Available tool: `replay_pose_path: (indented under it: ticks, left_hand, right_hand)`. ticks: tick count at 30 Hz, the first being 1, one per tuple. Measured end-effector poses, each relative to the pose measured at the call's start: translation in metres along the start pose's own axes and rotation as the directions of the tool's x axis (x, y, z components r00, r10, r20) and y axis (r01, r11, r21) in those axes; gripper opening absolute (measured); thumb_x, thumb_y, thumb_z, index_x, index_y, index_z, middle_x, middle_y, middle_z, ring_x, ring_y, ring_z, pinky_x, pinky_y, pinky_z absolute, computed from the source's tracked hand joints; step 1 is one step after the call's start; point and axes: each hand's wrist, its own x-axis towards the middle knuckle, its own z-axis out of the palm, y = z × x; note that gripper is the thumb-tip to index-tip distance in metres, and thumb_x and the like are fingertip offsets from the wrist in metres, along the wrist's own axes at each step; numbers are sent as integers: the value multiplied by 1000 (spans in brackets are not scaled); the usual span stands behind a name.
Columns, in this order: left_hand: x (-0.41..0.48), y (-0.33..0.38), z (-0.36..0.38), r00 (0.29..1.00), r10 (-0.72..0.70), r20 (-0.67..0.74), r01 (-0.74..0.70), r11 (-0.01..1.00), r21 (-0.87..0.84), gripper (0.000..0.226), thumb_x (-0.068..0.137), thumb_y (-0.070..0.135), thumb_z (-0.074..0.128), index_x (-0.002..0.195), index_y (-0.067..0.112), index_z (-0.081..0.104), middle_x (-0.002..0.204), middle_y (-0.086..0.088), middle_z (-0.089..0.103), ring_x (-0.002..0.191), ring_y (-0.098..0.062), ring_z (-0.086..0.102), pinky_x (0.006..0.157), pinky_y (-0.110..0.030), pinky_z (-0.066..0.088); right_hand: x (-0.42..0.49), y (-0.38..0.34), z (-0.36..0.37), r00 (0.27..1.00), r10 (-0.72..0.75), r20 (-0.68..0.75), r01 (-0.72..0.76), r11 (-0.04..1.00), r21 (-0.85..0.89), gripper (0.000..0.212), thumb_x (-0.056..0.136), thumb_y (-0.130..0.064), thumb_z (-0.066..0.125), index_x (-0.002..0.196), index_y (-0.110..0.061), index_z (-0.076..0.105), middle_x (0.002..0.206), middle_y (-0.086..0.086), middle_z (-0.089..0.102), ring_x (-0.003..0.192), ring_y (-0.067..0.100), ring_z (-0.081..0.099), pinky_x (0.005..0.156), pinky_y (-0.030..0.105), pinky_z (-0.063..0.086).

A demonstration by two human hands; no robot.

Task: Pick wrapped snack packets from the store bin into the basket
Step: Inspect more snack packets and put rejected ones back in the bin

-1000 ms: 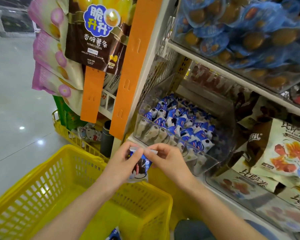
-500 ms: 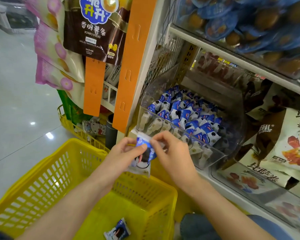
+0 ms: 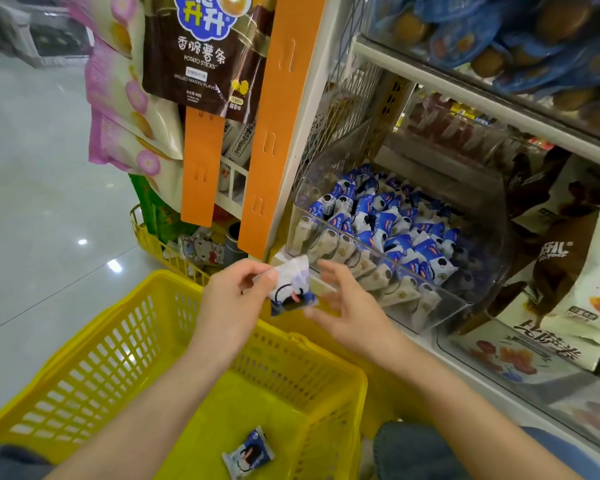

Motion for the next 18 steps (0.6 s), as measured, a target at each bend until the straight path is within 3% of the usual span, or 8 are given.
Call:
replay_pose_path:
  ticks: [1, 3, 7, 9, 11, 13, 14, 18]
  left_hand:
    - [-1, -1, 0, 999, 35, 11, -35, 999, 41, 18, 90, 20, 57, 75, 27, 63, 67, 7, 64, 60, -2, 54, 55, -16, 41]
    - [-2, -1, 1, 996, 77, 44, -80, 995, 61, 17, 90, 20, 57, 74, 24, 62, 59, 7, 58, 50, -1, 46, 47, -14, 33]
    - [-9, 3, 4, 983, 116, 144, -126, 990, 65, 13, 90, 23, 56, 80, 19, 63, 65, 3, 63, 58, -2, 55, 53, -17, 42]
    - [-10, 5, 5, 978, 106, 178, -112, 993, 26, 13, 91, 22, 55, 80, 18, 62, 66, 1, 63, 60, -5, 57, 55, -27, 46]
    - [-10, 5, 5, 975, 94, 202, -99, 995, 13, 17, 91, 23, 55, 76, 17, 60, 60, 1, 58, 57, -8, 50, 52, -30, 40]
    - [-9, 3, 5, 970, 77, 232, -81, 997, 9, 19, 91, 23, 54, 73, 16, 58, 58, 1, 54, 57, -10, 46, 54, -31, 36]
    - [-8, 3, 5, 967, 69, 246, -71, 997, -1, 20, 91, 23, 54, 73, 15, 58, 59, -2, 53, 59, -13, 45, 56, -32, 35]
    - [-6, 3, 5, 964, 60, 259, -54, 998, -33, 19, 92, 23, 53, 75, 19, 59, 65, -10, 55, 65, -20, 48, 62, -36, 39]
  right_hand:
    - [-1, -1, -1, 996, -84, -31, 84, 996, -12, 62, 86, -31, 62, 139, -32, 30, 142, -7, 40, 123, 9, 45, 102, 28, 40]
    - [-3, -5, -2, 975, -202, -90, 207, 978, 41, 46, 85, -37, 61, 127, -38, 44, 133, -9, 50, 120, 5, 48, 104, 30, 40]
    - [-5, -10, -2, 952, -251, -173, 281, 943, 180, 9, 86, -24, 63, 87, -32, 63, 86, -2, 69, 81, 14, 65, 77, 41, 54]
    - [-4, -10, -1, 948, -247, -202, 288, 935, 207, 10, 86, -22, 63, 79, -29, 63, 77, 0, 69, 74, 22, 64, 69, 45, 53]
    - [-4, -10, 0, 942, -258, -217, 301, 933, 199, 14, 85, -22, 64, 75, -31, 62, 71, -6, 67, 67, 16, 62, 61, 36, 52]
    - [-5, -11, 1, 917, -323, -234, 348, 934, 75, 12, 84, -23, 65, 74, -29, 61, 68, -14, 63, 65, 4, 58, 55, 19, 46]
    - [-7, -10, 0, 892, -377, -248, 382, 924, -29, 9, 84, -25, 65, 76, -26, 62, 70, -14, 61, 68, 4, 58, 55, 17, 44]
    - [-10, -11, -2, 768, -570, -291, 443, 802, -400, 14, 85, -32, 62, 83, -18, 65, 77, -9, 61, 73, 6, 55, 59, 22, 46]
